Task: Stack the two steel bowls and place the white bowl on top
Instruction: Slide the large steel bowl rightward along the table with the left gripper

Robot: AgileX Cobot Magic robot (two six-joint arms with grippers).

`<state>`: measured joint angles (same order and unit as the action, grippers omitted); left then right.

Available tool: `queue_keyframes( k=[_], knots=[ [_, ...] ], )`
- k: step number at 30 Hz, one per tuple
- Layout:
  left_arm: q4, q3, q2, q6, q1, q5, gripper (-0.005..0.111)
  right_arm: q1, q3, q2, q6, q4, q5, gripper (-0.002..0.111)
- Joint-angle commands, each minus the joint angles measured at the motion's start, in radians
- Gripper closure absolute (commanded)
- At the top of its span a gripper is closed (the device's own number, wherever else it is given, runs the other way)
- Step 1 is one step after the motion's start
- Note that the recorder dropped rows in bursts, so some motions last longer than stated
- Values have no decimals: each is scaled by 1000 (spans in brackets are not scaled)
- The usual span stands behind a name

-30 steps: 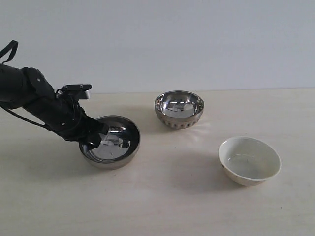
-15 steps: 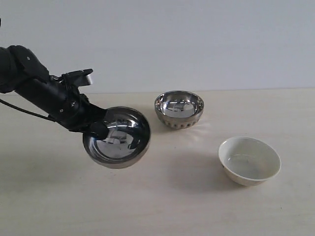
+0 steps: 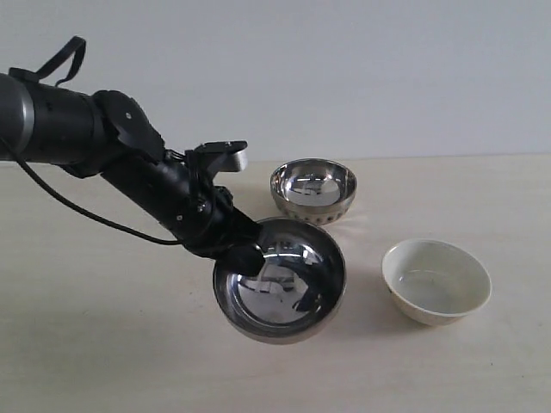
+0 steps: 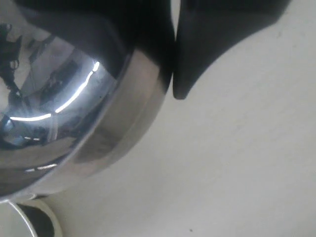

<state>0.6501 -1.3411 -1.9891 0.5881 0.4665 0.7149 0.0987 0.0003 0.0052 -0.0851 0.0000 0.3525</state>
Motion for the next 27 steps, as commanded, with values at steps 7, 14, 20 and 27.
queue_keyframes(
  k=[7, 14, 20, 27],
  knots=[
    [22, 2, -58, 5, 15, -23, 103, -8, 0, -5, -3, -10, -11, 108],
    [19, 2, -66, 5, 15, -44, 103, -8, 0, -5, -3, -10, -11, 108],
    [11, 2, -76, 5, 15, -45, 103, -8, 0, -5, -3, -10, -11, 108],
    [11, 2, -98, 18, 15, -45, 103, -8, 0, -5, -3, -10, -11, 108]
  ],
)
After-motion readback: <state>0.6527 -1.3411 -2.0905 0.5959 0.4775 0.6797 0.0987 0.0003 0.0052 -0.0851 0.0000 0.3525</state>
